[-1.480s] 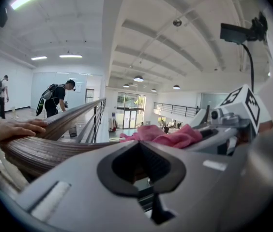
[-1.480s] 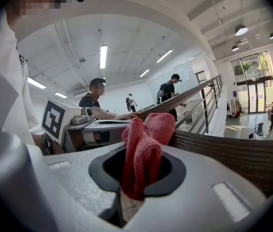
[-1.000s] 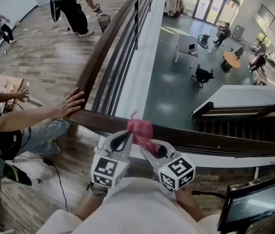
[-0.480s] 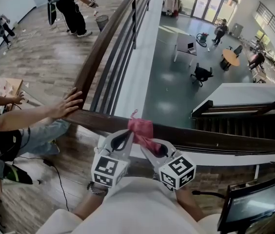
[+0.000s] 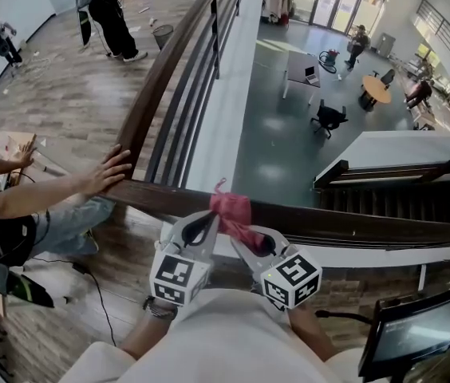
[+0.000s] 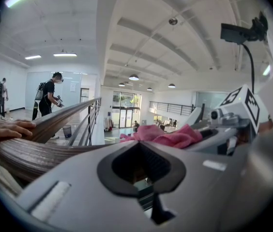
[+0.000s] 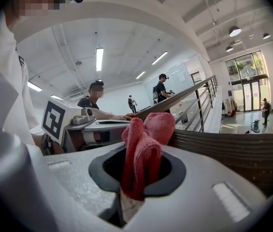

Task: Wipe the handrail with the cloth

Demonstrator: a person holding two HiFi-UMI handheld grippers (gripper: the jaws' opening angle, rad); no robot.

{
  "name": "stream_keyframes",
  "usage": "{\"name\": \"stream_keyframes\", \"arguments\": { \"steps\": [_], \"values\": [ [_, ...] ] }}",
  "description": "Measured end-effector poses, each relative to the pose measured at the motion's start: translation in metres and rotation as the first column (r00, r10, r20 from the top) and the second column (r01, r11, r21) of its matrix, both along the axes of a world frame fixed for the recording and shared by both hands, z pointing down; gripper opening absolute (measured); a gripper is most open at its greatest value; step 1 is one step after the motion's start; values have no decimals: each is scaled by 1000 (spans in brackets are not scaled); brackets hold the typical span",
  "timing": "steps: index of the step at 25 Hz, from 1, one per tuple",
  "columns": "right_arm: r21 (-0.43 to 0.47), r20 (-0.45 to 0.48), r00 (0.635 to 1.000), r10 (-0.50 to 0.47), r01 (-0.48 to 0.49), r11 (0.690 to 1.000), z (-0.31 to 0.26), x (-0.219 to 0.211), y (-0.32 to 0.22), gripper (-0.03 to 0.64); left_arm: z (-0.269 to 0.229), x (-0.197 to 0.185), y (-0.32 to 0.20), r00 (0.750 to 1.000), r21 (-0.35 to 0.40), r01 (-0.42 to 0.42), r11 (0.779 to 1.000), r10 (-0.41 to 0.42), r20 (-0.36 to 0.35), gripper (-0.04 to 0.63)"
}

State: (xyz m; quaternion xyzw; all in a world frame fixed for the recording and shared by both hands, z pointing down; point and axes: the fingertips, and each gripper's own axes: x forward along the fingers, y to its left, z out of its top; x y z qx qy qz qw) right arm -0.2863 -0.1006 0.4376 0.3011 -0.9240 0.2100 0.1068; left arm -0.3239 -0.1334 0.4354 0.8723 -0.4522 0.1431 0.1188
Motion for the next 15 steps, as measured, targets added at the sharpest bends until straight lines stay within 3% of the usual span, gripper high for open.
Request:
{"name": "stream_keyframes", "arguments": {
  "steps": [15],
  "values": [
    [-2,8,1000,6,-6,1000,1,4,2,61,1,5,0,1000,-1,-6,1000,6,1,6]
  ]
}}
